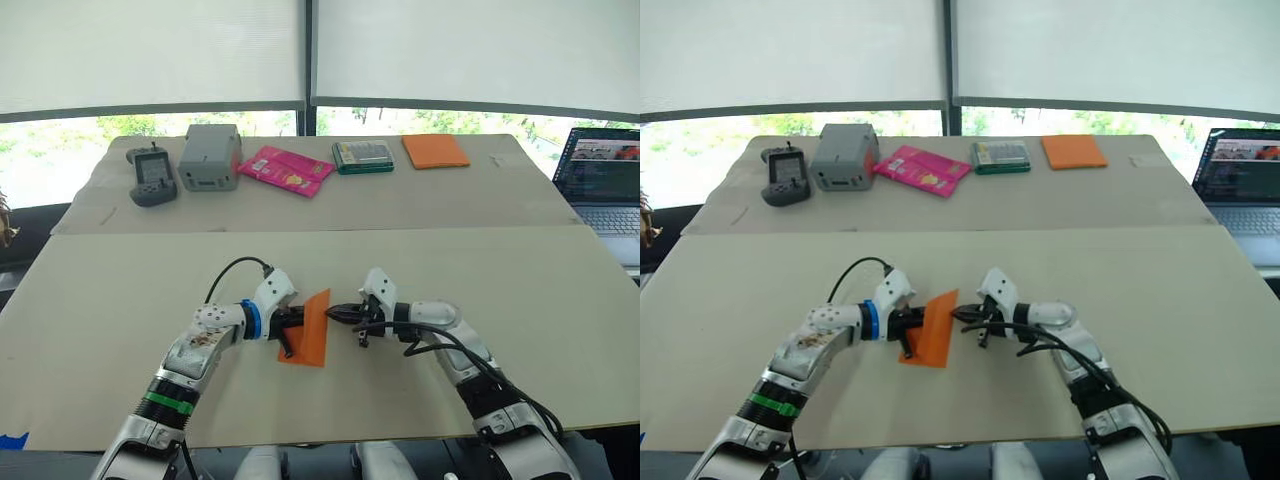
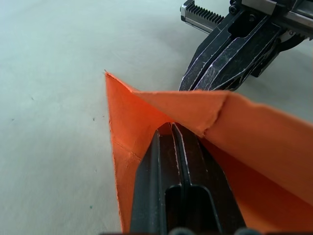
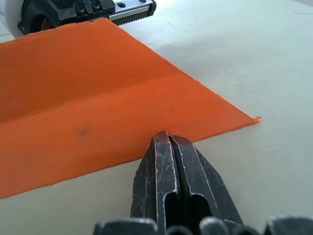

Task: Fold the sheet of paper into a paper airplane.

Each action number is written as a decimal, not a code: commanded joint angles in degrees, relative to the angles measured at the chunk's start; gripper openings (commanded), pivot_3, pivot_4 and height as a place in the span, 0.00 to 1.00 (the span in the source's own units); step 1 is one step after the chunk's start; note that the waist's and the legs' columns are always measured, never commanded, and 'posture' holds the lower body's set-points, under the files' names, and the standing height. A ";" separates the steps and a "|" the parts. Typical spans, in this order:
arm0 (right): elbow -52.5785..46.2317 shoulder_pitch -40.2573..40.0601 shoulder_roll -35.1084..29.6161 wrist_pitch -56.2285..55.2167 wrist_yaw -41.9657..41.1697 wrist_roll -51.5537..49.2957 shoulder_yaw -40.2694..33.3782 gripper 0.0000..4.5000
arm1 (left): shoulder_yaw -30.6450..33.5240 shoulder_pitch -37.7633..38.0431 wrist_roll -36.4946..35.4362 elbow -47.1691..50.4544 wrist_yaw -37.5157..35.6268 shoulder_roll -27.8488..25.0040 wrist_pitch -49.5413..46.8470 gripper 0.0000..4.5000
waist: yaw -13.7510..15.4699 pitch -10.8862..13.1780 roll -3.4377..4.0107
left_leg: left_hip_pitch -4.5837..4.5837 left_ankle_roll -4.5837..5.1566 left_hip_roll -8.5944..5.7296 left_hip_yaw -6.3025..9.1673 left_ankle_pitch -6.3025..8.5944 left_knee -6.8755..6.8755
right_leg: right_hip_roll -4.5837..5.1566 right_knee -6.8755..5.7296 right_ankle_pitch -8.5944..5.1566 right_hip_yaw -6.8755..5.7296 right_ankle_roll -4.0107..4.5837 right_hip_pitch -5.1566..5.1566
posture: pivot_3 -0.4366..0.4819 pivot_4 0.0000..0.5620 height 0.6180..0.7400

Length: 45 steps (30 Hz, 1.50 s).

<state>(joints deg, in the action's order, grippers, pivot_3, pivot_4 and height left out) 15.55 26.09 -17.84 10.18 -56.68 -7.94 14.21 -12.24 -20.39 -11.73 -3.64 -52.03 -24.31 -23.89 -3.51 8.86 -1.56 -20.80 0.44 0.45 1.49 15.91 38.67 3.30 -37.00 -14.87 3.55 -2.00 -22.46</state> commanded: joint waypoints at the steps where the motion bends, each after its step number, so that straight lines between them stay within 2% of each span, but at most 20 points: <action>1: 1.36 0.95 0.27 -1.21 0.03 2.22 2.23 0.01 | 0.66 1.99 0.25 -0.19 0.91 -1.68 -3.16 0.00 | -0.32 0.00 0.00 | 0.01 0.00 0.01 0.00 0.00 -0.02 | -0.01 0.00 0.00 0.00 0.00 0.00 | 0.48 0.27 1.00; 7: 0.47 2.67 -1.02 0.95 0.55 9.00 8.02 0.01 | 5.95 0.65 -2.73 -0.26 1.04 -4.46 -5.30 0.00 | -0.59 0.00 0.00 | 0.12 0.00 0.08 -0.04 0.00 -0.17 | -0.05 -0.03 0.01 0.00 0.02 -0.05 | 0.48 0.27 1.00; 12: -0.18 4.69 -1.26 7.80 2.90 14.48 11.83 0.01 | 9.20 -0.80 -4.86 -0.99 0.46 -6.06 -6.08 0.00 | -0.55 0.00 0.00 | 0.37 -0.01 0.14 -0.08 -0.01 -0.42 | -0.11 -0.03 0.01 -0.01 0.05 -0.03 | 0.48 0.27 1.00; 19: -2.70 5.32 -3.39 15.45 2.61 19.48 16.25 0.01 | 11.55 -2.53 -10.86 3.55 -1.17 -3.82 -8.03 0.00 | -0.25 -0.01 -0.01 | 0.51 -0.03 0.19 -0.10 -0.01 -0.43 | -0.08 -0.02 0.06 -0.11 0.15 0.11 | 0.48 0.27 1.00; 23: -3.79 4.88 -3.43 17.95 2.96 19.84 16.77 0.01 | 10.09 -2.12 -12.32 6.46 -2.06 -3.07 -9.28 0.00 | -0.25 -0.07 -0.03 | 0.58 -0.04 0.18 -0.09 -0.01 -0.43 | 0.00 0.00 0.06 -0.13 0.15 0.18 | 0.48 0.27 1.00; 33: -7.79 4.63 -3.45 20.26 3.17 16.30 13.13 0.01 | 1.39 1.64 -3.67 3.99 -2.01 -6.01 -5.24 0.00 | 0.23 -0.07 -0.01 | 0.55 -0.04 0.13 -0.09 -0.02 -0.44 | -0.01 0.03 0.04 -0.13 0.18 0.17 | 0.48 0.27 1.00; 38: -9.48 5.46 -1.86 16.65 2.47 13.06 10.45 0.01 | -2.30 3.17 0.07 2.99 -0.96 -6.00 -3.47 0.00 | 0.77 -0.07 -0.01 | 0.53 -0.04 0.08 -0.11 -0.01 -0.47 | 0.05 0.17 0.04 -0.14 0.19 0.19 | 0.48 0.27 1.00; 42: -4.26 7.32 -0.13 12.77 5.35 13.66 9.15 0.01 | -2.75 3.59 1.12 2.58 -0.77 -6.41 -2.65 0.00 | 0.68 -0.07 -0.01 | 0.55 -0.04 0.10 -0.12 -0.01 -0.52 | 0.06 0.20 0.05 -0.13 0.20 0.19 | 0.48 0.27 1.00; 45: 4.77 10.16 1.24 6.19 8.30 14.85 7.78 0.01 | -2.83 4.47 0.88 3.75 -1.03 -6.66 -3.36 0.00 | 0.57 -0.07 -0.01 | 0.61 -0.03 0.13 -0.12 -0.02 -0.52 | 0.00 0.19 0.10 -0.14 0.28 0.19 | 0.48 0.27 1.00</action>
<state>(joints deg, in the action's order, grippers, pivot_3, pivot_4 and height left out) 14.78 35.91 -16.42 18.80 -51.05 5.37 21.85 -12.62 -17.85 -12.78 0.98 -52.89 -30.25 -25.94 -2.94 8.79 -1.57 -20.19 0.41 0.58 1.37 15.89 38.15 3.30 -36.81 -14.75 3.42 -1.68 -22.27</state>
